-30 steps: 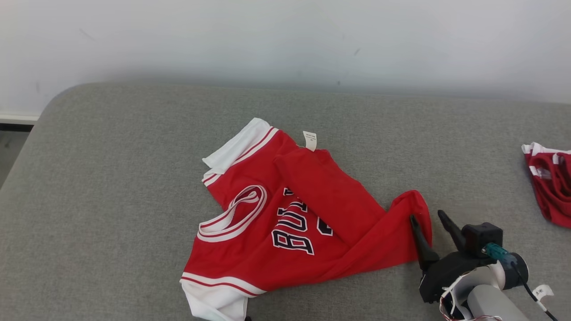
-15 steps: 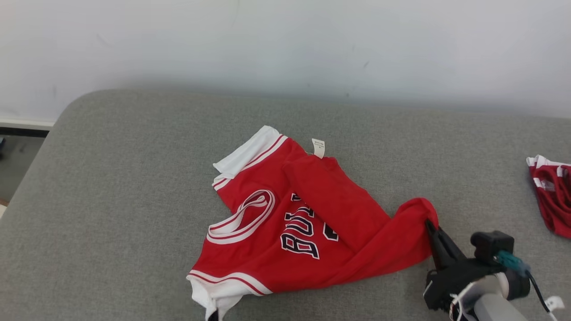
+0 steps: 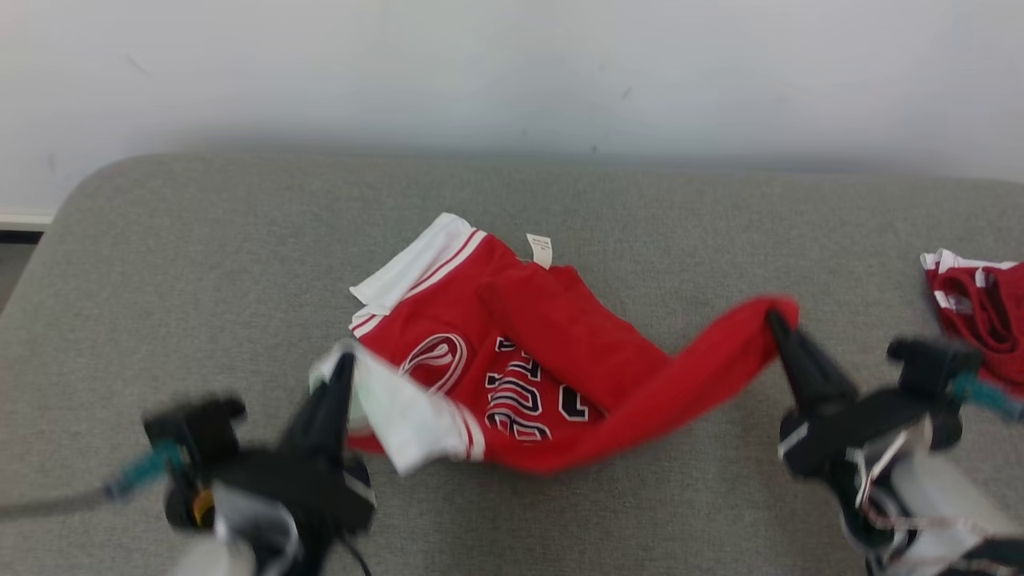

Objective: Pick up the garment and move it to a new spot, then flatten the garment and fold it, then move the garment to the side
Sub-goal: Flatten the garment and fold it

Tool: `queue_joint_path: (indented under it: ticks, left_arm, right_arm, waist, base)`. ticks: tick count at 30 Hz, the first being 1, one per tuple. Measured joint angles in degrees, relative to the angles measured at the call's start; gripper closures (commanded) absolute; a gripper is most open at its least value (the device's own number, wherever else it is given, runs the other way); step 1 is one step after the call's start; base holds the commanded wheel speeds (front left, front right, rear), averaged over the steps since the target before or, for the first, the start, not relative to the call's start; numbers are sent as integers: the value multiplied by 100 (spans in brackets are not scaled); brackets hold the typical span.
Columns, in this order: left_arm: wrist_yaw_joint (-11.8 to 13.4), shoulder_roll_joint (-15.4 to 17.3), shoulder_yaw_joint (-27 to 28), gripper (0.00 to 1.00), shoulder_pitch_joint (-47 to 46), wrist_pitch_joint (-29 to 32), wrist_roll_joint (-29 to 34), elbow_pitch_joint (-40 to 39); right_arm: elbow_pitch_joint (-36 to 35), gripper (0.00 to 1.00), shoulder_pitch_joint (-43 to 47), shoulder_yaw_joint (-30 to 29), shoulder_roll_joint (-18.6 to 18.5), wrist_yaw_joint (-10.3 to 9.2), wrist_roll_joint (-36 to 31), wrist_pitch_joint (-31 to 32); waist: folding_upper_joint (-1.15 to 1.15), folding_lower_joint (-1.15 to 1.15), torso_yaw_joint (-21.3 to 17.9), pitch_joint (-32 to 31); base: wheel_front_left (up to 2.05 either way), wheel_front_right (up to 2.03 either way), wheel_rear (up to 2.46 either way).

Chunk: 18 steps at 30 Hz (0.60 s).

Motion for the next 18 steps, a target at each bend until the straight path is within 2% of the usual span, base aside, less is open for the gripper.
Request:
queue_joint_path:
  ticks: [4, 8, 10, 14, 18]
  left_arm:
    - [-126, 283, 137, 100, -1562, 732, -48, 187]
    - [-156, 399, 330, 100, -3257, 1340, -161, 817]
    - [-149, 312, 382, 100, -4129, 1585, -307, 1216]
    - [-202, 277, 308, 100, -5847, 1889, -156, 2087]
    - [-172, 176, 343, 100, -7475, 1901, 29, 2985]
  right_arm:
    - [-147, 100, -1089, -8, -93, 0, 330, 463]
    - [134, 100, -2484, -157, -114, 0, 643, 937]
    - [448, 100, -3244, -286, -71, 0, 864, 1188]
    - [1190, 100, -4873, -456, 62, -1, 899, 1533]
    - [2015, 100, -6455, -702, 276, 0, 839, 1656]
  waist:
    - [0, 1, -89, 284]
    - [0, 1, -185, 656]
    - [0, 1, -227, 869]
    - [1, 3, -306, 1324]
    - [1, 3, -383, 1778]
  base:
    - [0, 0, 0]
    - [0, 0, 0]
    - [0, 0, 0]
    - [0, 0, 0]
    - [0, 0, 0]
